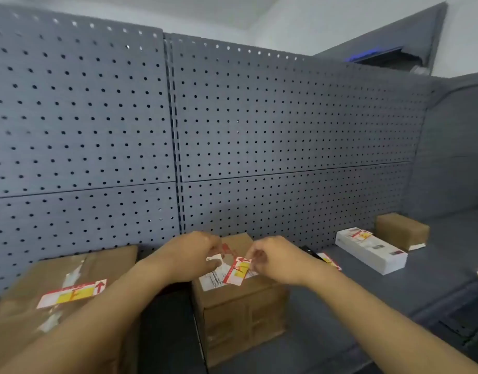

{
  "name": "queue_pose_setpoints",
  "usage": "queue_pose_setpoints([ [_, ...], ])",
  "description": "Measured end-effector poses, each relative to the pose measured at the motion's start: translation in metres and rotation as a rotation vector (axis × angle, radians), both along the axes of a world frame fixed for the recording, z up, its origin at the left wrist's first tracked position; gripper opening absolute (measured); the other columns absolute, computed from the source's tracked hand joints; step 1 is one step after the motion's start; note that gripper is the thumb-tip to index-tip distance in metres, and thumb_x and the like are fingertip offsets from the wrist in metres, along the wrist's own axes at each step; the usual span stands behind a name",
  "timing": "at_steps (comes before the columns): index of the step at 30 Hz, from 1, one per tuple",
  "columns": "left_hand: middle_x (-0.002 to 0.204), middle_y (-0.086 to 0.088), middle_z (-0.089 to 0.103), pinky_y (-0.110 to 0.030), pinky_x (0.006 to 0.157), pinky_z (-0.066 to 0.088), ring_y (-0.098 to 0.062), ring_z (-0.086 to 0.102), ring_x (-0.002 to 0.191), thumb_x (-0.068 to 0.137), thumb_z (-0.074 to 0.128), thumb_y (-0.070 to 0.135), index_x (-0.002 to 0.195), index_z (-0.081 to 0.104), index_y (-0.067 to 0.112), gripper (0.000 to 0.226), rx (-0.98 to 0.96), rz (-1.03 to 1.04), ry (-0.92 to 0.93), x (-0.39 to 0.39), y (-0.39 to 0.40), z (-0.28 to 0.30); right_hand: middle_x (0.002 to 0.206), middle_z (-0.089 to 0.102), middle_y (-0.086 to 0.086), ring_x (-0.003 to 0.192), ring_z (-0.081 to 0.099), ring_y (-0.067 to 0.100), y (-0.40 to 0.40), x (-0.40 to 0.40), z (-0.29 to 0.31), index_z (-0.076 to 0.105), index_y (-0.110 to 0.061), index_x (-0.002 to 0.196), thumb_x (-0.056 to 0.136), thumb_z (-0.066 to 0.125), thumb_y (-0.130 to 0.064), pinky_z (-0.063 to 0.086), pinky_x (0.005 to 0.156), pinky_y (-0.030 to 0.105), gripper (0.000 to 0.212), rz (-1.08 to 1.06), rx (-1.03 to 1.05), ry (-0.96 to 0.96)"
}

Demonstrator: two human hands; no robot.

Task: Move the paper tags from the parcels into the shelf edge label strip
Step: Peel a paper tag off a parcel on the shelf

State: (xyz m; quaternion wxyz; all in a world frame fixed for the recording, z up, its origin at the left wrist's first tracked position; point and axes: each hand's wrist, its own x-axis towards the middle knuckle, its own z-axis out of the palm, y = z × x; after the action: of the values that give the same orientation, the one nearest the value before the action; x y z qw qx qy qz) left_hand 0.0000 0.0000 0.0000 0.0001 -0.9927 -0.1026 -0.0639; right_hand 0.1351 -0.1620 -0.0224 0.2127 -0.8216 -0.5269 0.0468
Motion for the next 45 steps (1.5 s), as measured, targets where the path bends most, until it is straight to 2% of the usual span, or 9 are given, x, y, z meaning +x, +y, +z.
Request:
queue_pose_setpoints([
  [6, 0.114, 0.005, 0.061, -0.036, 0.085, 0.054, -0.014, 0.059, 0.101, 0.091, 0.055, 0.039, 0.115, 0.057, 0.025, 0.027, -0.030, 0.011, 0.028, 0.019, 0.017, -0.005, 0.128, 0.054, -0.003, 0.118, 0.048, 0.017, 0.030, 0.019, 0.006, 0.064, -0.028, 0.115, 0.087, 0.065, -0.017, 0.041, 0.101, 0.036, 0.030, 0.136, -0.195, -0.086],
  [9, 0.112, 0.004, 0.062, -0.035, 0.083, 0.056, -0.014, 0.061, 0.098, 0.091, 0.056, 0.037, 0.112, 0.058, 0.024, 0.025, -0.033, -0.009, 0.014, 0.023, 0.021, -0.006, 0.129, 0.055, -0.007, 0.116, 0.047, 0.012, 0.039, 0.021, 0.010, 0.065, -0.027, 0.116, 0.085, 0.065, -0.008, 0.039, 0.101, 0.029, 0.037, 0.231, -0.281, -0.109],
  [12, 0.110, 0.004, 0.062, -0.035, 0.081, 0.056, -0.014, 0.061, 0.096, 0.091, 0.056, 0.038, 0.110, 0.058, 0.024, 0.024, -0.041, -0.019, 0.038, 0.025, 0.024, -0.008, 0.129, 0.056, -0.011, 0.107, 0.046, 0.006, 0.045, 0.023, 0.015, 0.064, -0.029, 0.119, 0.085, 0.067, -0.012, 0.036, 0.091, 0.021, 0.038, 0.257, -0.325, -0.104],
  [17, 0.112, 0.005, 0.062, -0.032, 0.080, 0.053, -0.014, 0.059, 0.097, 0.091, 0.056, 0.039, 0.112, 0.057, 0.025, 0.025, -0.026, -0.007, 0.072, 0.028, 0.022, -0.006, 0.124, 0.061, -0.013, 0.110, 0.054, 0.010, 0.052, 0.031, 0.019, 0.064, -0.033, 0.117, 0.081, 0.074, -0.022, 0.044, 0.098, 0.029, 0.040, 0.258, -0.370, -0.044],
  [22, 0.114, 0.006, 0.063, -0.038, 0.088, 0.052, -0.013, 0.058, 0.100, 0.091, 0.056, 0.042, 0.116, 0.058, 0.026, 0.029, -0.036, 0.027, 0.098, 0.029, 0.021, -0.009, 0.109, 0.063, -0.007, 0.102, 0.057, 0.015, 0.058, 0.040, 0.019, 0.067, -0.031, 0.108, 0.076, 0.077, -0.034, 0.049, 0.092, 0.038, 0.034, 0.262, -0.417, -0.005],
  [28, 0.113, 0.005, 0.062, -0.037, 0.088, 0.052, -0.011, 0.058, 0.099, 0.092, 0.054, 0.042, 0.120, 0.056, 0.026, 0.032, -0.028, 0.047, 0.119, 0.024, 0.011, -0.011, 0.113, 0.061, -0.007, 0.107, 0.054, 0.015, 0.062, 0.046, 0.018, 0.069, -0.026, 0.098, 0.079, 0.075, -0.033, 0.045, 0.099, 0.038, 0.021, 0.288, -0.479, 0.042],
  [33, 0.114, 0.003, 0.063, -0.037, 0.089, 0.051, -0.014, 0.059, 0.100, 0.093, 0.055, 0.038, 0.120, 0.056, 0.022, 0.032, -0.058, 0.075, 0.117, 0.015, 0.000, -0.010, 0.103, 0.056, -0.007, 0.098, 0.055, 0.015, 0.059, 0.043, 0.018, 0.055, -0.024, 0.114, 0.077, 0.077, -0.033, 0.048, 0.091, 0.034, 0.044, 0.247, -0.464, 0.063],
  [39, 0.116, 0.004, 0.061, -0.038, 0.090, 0.052, -0.013, 0.058, 0.103, 0.092, 0.056, 0.039, 0.119, 0.056, 0.024, 0.031, -0.068, 0.125, 0.107, 0.005, -0.009, -0.011, 0.089, 0.052, -0.017, 0.096, 0.051, 0.012, 0.055, 0.038, 0.024, 0.062, -0.019, 0.116, 0.081, 0.071, -0.040, 0.038, 0.085, 0.026, 0.042, 0.194, -0.555, 0.064],
  [45, 0.115, 0.003, 0.061, -0.037, 0.088, 0.053, -0.014, 0.058, 0.099, 0.093, 0.055, 0.038, 0.119, 0.056, 0.023, 0.030, -0.068, 0.180, 0.083, -0.011, -0.015, -0.003, 0.094, 0.057, -0.006, 0.094, 0.054, 0.015, 0.049, 0.028, 0.026, 0.063, -0.012, 0.107, 0.085, 0.070, -0.017, 0.045, 0.087, 0.030, 0.024, 0.163, -0.430, 0.043],
])
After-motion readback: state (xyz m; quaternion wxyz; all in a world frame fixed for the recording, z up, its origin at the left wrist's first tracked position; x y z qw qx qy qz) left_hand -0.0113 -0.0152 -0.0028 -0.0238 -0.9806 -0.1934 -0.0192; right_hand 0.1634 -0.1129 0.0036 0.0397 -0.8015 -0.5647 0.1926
